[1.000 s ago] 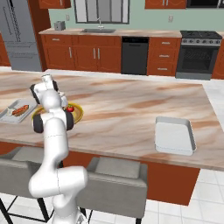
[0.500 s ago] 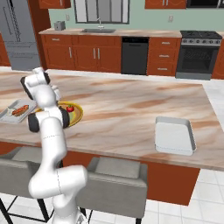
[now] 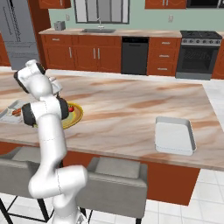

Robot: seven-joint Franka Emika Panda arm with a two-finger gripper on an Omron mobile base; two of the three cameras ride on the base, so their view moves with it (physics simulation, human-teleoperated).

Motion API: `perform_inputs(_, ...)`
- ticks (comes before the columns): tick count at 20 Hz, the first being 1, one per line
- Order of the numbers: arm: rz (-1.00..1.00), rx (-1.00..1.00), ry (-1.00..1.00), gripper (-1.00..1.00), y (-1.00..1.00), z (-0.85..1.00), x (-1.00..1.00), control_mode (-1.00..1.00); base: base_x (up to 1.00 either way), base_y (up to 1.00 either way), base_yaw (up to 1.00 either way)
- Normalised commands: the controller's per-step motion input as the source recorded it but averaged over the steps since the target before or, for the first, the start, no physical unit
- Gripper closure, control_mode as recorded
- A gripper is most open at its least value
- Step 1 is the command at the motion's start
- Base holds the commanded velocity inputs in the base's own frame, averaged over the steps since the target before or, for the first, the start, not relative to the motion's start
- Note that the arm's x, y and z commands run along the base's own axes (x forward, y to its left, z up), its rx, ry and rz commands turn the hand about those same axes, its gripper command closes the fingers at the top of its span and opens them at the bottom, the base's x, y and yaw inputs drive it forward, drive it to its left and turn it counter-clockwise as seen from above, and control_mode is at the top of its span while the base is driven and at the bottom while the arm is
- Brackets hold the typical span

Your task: Place one cooked food and one vegetable from the large plate to each tupperware container.

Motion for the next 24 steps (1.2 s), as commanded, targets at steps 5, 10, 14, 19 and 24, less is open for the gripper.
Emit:
perform_inputs(5, 0.27, 0.32, -0.26, 1.0, -1.0, -0.06, -0.86, -1.0, 0.0, 0.0, 0.0)
perform_inputs(10, 0.18, 0.24, -0.04, 1.0, -1.0, 0.12, -0.8, -1.0, 0.0, 0.0, 0.0)
perform_inputs(14, 0.13, 0.13, 0.04, 1.0, -1.0, 0.61, -0.4, -1.0, 0.0, 0.0, 0.0)
perform_inputs(19, 0.15, 0.05, 0.17, 1.0, -1.0, 0.61, 0.12, -1.0, 0.0, 0.0, 0.0)
perform_inputs(24, -0.17, 0.0, 0.49, 1.0, -0.99, 0.26, 0.43, -1.0, 0.0, 0.0, 0.0)
